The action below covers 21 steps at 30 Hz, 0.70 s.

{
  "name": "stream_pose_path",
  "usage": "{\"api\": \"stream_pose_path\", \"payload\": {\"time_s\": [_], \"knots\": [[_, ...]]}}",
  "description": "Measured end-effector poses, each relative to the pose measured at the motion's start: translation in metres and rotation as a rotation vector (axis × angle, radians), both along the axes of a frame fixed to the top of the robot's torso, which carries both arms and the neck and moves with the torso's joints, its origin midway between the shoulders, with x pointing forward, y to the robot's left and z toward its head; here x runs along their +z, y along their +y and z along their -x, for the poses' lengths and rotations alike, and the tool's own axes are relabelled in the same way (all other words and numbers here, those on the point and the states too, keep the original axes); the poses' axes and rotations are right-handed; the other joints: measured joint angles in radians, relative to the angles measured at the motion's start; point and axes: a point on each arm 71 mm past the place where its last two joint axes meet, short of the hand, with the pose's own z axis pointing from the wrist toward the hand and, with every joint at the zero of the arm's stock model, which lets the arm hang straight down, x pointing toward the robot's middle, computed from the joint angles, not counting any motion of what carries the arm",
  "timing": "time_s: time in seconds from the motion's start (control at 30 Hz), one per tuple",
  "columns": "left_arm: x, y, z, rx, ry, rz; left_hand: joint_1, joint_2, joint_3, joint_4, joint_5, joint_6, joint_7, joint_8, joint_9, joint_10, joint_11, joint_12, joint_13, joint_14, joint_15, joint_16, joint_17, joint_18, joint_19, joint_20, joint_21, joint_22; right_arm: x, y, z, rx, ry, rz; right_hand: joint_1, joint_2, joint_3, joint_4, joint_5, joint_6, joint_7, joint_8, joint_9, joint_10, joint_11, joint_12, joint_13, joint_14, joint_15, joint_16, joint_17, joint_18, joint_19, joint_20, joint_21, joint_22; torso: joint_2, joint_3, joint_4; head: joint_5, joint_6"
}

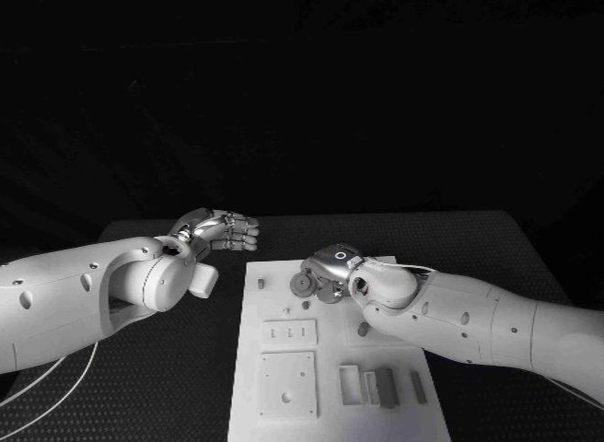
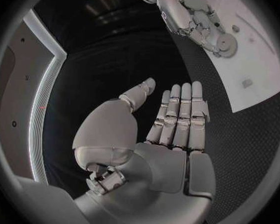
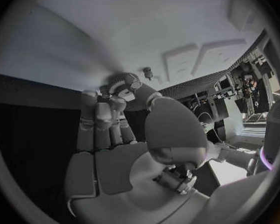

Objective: Assemble the parts on the task board

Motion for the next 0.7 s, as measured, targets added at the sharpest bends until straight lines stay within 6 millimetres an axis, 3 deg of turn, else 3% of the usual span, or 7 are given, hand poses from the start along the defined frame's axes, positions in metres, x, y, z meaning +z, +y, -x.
{"api": "stream_pose_path", "payload": {"time_s": [0.07, 0.27, 0.7], "knots": [[0.0, 0.0, 0.0, 0.0, 0.0, 0.0, 0.0, 0.0, 0.0, 0.0, 0.0, 0.0, 0.0, 0.0, 0.0, 0.0, 0.0, 0.0, 0.0, 0.0, 0.0, 0.0, 0.0, 0.0, 0.0, 0.0, 0.0, 0.0, -0.001, -0.003, -0.001, -0.007, 0.01, -0.001, 0.0, 0.001, 0.021, 0.001, 0.0, 0.0, 0.0, 0.013, 0.005, -0.002, 0.0, 0.0, 0.0, -0.001, -0.001, 0.0, 0.0, 0.0, -0.001, -0.001, 0.0, 0.0, 0.0, 0.0, -0.0001, 0.0, 0.0], [0.0, 0.0, 0.0, 0.001, 0.0, 0.0, 0.0, 0.0, 0.0, 0.0, 0.0, 0.0, 0.0, 0.0, 0.0, 0.0, 0.0, 0.0, 0.0, 0.0, 0.0, 0.0, 0.001, 0.0, 0.0, 0.0, 0.0, 0.0, -0.004, -0.014, -0.001, -0.026, 0.031, -0.001, 0.0, 0.001, 0.053, 0.0, 0.0, 0.0, 0.0, 0.007, 0.001, -0.002, 0.0, 0.0, 0.0, -0.001, -0.001, 0.005, 0.0, 0.0, -0.002, -0.001, 0.0, 0.0, 0.0, 0.0001, -0.0005, 0.0, 0.0], [0.0, 0.003, 0.0, 0.005, 0.0, -0.001, -0.004, -0.004, 0.0, 0.0, 0.0, 0.0, 0.0, 0.0, 0.0, 0.0, 0.0, 0.0, 0.0, 0.0, 0.0, -0.004, 0.001, 0.0, 0.0, 0.0, 0.0, 0.001, 0.006, -0.034, 0.0, -0.056, 0.026, -0.033, -0.009, -0.001, 0.068, -0.001, 0.0, 0.004, -0.004, 0.012, 0.001, -0.002, 0.001, 0.005, 0.0, -0.004, 0.002, 0.009, 0.001, 0.0, -0.002, -0.001, 0.001, 0.0, 0.0, 0.0007, -0.0028, -0.002, 0.004]]}}
